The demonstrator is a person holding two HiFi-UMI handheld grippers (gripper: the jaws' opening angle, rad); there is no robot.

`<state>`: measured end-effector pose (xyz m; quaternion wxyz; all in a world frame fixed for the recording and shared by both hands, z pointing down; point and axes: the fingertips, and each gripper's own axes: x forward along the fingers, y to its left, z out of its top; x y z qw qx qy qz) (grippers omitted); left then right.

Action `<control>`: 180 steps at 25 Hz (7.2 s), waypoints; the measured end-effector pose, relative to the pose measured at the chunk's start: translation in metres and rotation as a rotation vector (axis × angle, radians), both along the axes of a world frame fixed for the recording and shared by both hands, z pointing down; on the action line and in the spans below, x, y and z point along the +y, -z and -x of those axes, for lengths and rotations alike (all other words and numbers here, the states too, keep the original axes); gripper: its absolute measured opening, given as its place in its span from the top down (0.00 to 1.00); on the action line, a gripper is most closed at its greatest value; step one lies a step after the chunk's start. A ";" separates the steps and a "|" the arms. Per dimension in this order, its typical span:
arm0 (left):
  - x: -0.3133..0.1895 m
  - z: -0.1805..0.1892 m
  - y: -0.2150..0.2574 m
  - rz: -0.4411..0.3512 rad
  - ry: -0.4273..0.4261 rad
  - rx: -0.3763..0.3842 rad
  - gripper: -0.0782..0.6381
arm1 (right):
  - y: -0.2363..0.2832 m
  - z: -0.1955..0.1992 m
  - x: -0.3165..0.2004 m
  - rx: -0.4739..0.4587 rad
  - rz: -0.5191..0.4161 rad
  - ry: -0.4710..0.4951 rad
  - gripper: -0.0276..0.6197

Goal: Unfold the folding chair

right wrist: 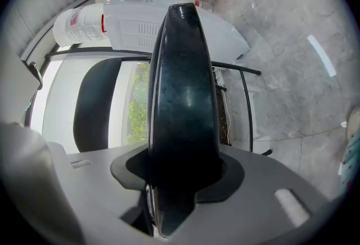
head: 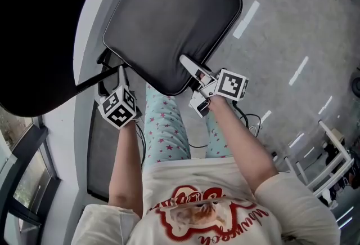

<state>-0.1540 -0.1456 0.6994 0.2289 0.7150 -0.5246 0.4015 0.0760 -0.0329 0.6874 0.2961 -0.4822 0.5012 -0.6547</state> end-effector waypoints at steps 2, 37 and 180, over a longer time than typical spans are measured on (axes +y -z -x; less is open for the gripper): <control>0.010 0.005 -0.021 0.102 0.062 0.075 0.40 | 0.000 0.001 -0.001 -0.013 -0.008 -0.002 0.63; 0.016 -0.019 -0.073 0.219 -0.065 0.359 0.72 | -0.065 -0.005 0.021 -0.046 -0.163 -0.003 0.62; 0.185 -0.261 0.428 -0.347 -0.446 0.865 0.88 | 0.404 -0.071 0.099 1.036 -0.523 0.232 0.92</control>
